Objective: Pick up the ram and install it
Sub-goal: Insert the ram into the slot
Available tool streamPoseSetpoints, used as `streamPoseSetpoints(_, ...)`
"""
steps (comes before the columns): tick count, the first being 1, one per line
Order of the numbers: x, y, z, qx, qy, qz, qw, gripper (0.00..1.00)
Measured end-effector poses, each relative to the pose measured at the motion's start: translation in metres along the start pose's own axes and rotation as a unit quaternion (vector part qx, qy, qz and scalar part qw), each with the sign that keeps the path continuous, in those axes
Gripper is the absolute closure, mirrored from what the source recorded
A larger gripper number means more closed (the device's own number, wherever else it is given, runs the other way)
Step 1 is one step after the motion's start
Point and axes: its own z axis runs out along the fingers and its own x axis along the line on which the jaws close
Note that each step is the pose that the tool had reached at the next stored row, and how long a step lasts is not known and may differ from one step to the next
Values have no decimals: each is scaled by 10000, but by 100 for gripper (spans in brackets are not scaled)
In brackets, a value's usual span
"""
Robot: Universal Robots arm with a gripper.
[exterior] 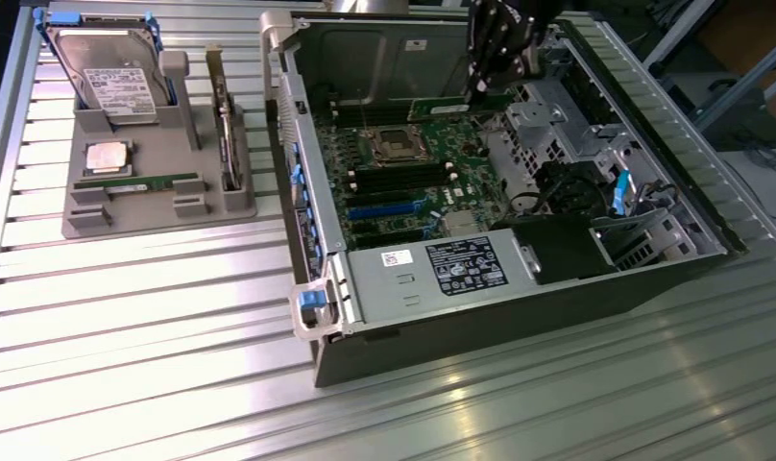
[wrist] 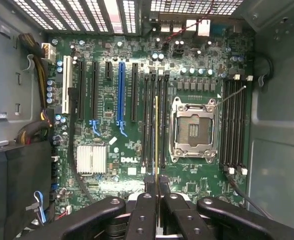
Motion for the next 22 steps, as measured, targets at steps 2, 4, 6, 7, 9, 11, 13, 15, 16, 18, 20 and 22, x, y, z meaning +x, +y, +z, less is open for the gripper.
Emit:
streamPoseSetpoints(2,0,0,12,0,0,0,10000,88)
streamPoseSetpoints(4,1,-1,24,0,0,0,10000,88)
streamPoseSetpoints(6,1,-1,32,0,0,0,10000,88)
streamPoseSetpoints(7,1,-1,38,0,0,0,10000,88)
streamPoseSetpoints(9,1,-2,55,0,0,0,10000,88)
streamPoseSetpoints(11,1,-3,67,0,0,0,10000,88)
streamPoseSetpoints(13,2,-3,72,0,0,0,10000,88)
streamPoseSetpoints(15,2,-4,87,0,0,0,10000,88)
streamPoseSetpoints(16,2,-4,94,0,0,0,10000,88)
streamPoseSetpoints(18,2,-4,109,0,0,0,10000,88)
streamPoseSetpoints(20,3,-5,129,0,0,0,10000,88)
streamPoseSetpoints(22,3,-6,149,0,0,0,10000,88)
